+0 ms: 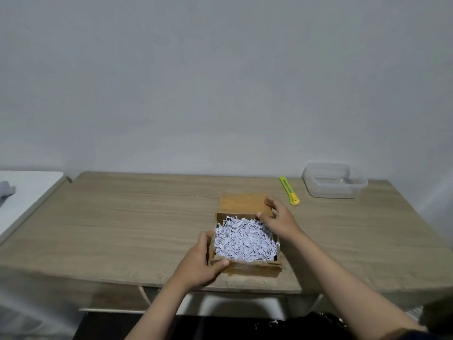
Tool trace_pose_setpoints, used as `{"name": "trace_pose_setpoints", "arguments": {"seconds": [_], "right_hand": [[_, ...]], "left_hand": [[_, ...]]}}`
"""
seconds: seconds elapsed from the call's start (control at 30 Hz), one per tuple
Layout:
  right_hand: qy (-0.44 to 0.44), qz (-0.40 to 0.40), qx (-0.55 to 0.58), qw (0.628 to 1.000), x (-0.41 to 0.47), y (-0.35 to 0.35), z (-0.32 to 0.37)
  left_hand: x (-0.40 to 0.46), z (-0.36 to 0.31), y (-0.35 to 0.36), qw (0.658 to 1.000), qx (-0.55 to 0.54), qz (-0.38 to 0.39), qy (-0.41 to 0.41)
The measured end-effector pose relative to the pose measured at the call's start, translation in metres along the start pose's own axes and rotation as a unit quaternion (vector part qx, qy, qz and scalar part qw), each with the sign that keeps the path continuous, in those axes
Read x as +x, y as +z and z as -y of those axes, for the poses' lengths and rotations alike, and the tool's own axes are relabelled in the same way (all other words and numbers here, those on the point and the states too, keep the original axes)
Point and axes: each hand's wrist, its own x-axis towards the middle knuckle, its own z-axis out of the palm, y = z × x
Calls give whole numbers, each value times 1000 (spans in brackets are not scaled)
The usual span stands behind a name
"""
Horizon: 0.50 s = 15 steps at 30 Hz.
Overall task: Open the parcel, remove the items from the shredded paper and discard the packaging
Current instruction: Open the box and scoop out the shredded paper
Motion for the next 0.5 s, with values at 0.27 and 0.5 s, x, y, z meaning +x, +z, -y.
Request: {"name": "trace_pose_setpoints", "arguments": {"seconds": [0.27,0.5], "right_hand": [[-125,-2,-136,983,-32,-6,8],[-69,141,-296,942,-26,7,-1]], "left_hand": [[26,-53,-15,997,21,-57,51],[69,-53,3,973,166,159,17]]}}
